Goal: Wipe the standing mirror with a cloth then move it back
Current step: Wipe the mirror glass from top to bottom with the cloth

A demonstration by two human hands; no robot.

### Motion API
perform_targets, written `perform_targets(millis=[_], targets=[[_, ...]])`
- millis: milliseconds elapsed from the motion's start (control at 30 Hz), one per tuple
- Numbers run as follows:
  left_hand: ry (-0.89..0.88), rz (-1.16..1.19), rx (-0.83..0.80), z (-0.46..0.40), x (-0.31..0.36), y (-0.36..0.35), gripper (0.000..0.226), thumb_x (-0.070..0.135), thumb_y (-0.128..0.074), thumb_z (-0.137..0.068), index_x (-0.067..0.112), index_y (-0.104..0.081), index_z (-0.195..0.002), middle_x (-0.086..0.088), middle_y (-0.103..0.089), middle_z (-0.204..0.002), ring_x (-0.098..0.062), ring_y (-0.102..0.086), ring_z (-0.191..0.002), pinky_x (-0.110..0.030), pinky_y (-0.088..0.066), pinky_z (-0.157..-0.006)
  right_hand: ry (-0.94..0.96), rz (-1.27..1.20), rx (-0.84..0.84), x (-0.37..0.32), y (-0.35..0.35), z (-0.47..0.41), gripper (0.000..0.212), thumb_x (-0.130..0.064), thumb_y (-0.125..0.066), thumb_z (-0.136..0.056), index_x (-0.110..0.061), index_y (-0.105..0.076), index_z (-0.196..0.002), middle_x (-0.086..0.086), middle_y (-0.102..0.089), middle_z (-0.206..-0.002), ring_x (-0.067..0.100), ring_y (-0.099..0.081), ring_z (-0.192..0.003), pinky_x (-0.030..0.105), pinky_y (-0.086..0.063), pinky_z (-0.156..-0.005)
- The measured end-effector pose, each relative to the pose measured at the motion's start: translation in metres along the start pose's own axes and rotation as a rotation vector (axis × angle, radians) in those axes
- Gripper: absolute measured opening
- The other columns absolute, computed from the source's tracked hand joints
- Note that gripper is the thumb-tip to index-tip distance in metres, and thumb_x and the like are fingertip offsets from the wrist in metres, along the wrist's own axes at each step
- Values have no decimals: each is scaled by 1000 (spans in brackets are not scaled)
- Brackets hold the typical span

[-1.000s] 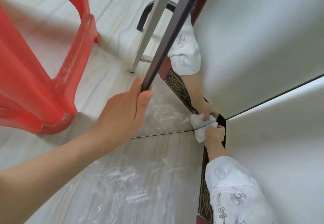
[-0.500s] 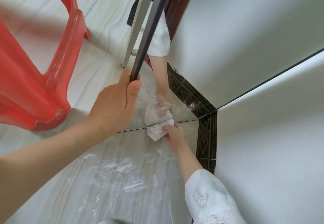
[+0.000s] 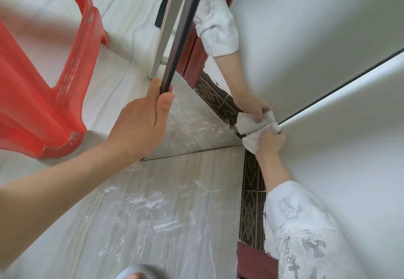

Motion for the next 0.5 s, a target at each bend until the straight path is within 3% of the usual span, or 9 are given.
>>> perform_targets(millis=[133, 267, 400, 500], targets=[[-13, -3, 6, 1, 2, 1, 29, 48, -14, -92, 25, -31, -97, 7, -38, -48, -13, -38, -40, -26, -24, -44, 113, -30, 11, -1, -15, 37, 12, -4, -45, -91, -7, -52, -100, 12, -55, -96, 20, -53, -86, 24, -43, -72], [-4, 3, 21, 3, 3, 1, 30, 50, -14, -90, 27, -31, -97, 5, -39, -51, -16, -40, -41, -26, -24, -44, 88, -52, -197, 24, -47, 101, 20, 5, -49, -84, -14, -50, -81, 0, -50, -78, 10, -48, -69, 10, -40, -60], [-18, 3, 48, 2, 2, 0, 24, 44, -17, -96, 26, -32, -99, 6, -39, -53, -16, -42, -44, -26, -25, -45, 48, 50, -473, 49, -68, 142, 31, 7, -49, -79, -24, -50, -72, -6, -49, -70, 5, -46, -64, 21, -39, -67], [-22, 10, 43, 2, 2, 0, 22, 43, -18, -98, 26, -32, -98, 6, -39, -51, -17, -41, -42, -27, -26, -44, 36, 115, -379, 49, -54, 126, 16, 3, -53, -79, -14, -51, -80, -1, -51, -75, 16, -49, -73, 29, -40, -72]])
Point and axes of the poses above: each hand's wrist, its own z-axis away from the middle knuckle, its own y-axis out of the back of the hand, x = y × z, the point moved 6 cm from there along -z, towards the middle knuckle
